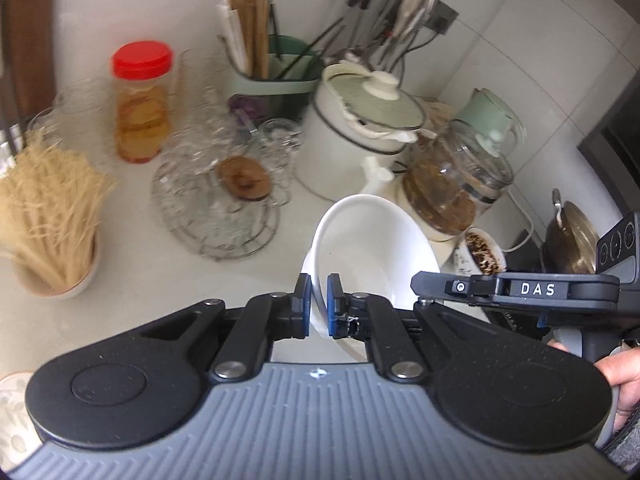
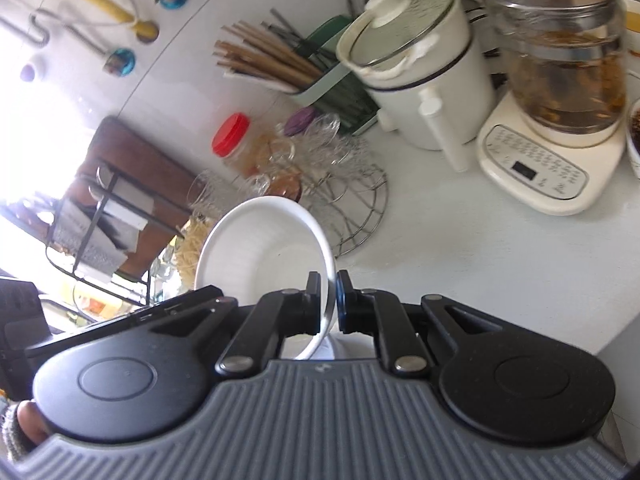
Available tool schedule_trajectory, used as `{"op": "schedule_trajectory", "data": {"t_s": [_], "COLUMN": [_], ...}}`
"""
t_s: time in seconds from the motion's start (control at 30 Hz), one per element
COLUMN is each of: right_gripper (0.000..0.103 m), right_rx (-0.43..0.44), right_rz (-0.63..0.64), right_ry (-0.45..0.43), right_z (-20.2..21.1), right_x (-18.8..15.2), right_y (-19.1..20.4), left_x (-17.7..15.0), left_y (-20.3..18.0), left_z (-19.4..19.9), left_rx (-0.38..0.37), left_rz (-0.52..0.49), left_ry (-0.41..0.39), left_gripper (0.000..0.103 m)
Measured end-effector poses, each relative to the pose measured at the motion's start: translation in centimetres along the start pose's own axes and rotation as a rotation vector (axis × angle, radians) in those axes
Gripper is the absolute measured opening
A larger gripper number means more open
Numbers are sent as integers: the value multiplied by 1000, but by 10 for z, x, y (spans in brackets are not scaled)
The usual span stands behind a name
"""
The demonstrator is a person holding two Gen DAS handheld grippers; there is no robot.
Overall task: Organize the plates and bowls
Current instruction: 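Lift the white ceramic bowl with both grippers toward the nested bowls, then lower the ceramic bowl into the pale blue bowl and open both grippers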
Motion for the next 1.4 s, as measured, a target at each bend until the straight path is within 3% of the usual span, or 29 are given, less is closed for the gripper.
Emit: {"op": "schedule_trajectory", "data": {"t_s": [0.67, 0.97, 1.4], "right_gripper": [11, 11, 12], "right_rx": [-100, -178, -207], "right_rz": [211, 311, 318], "right_ry": [196, 249, 298], "right_z": [-73, -104, -119], "right_x": [-69, -90, -94], "right_y": [42, 42, 27], "left_x": [-75, -98, -105], "left_y": [88, 106, 105], "left_z": [12, -12, -29], "left_rx": [70, 103, 134], "left_rz": [203, 216, 251], "left_ry": [41, 109, 156], "left_gripper": [9, 9, 10]}}
Point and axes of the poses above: each gripper's, at about its wrist camera, not at the fingertips, and z roughly against the way its jaws point, y to its left, x to its top, the point moved 8 cm from there along -z, roughly the way its jaws point, and after that the axes turned 6 degrees about -z, right-handed, at the moved point
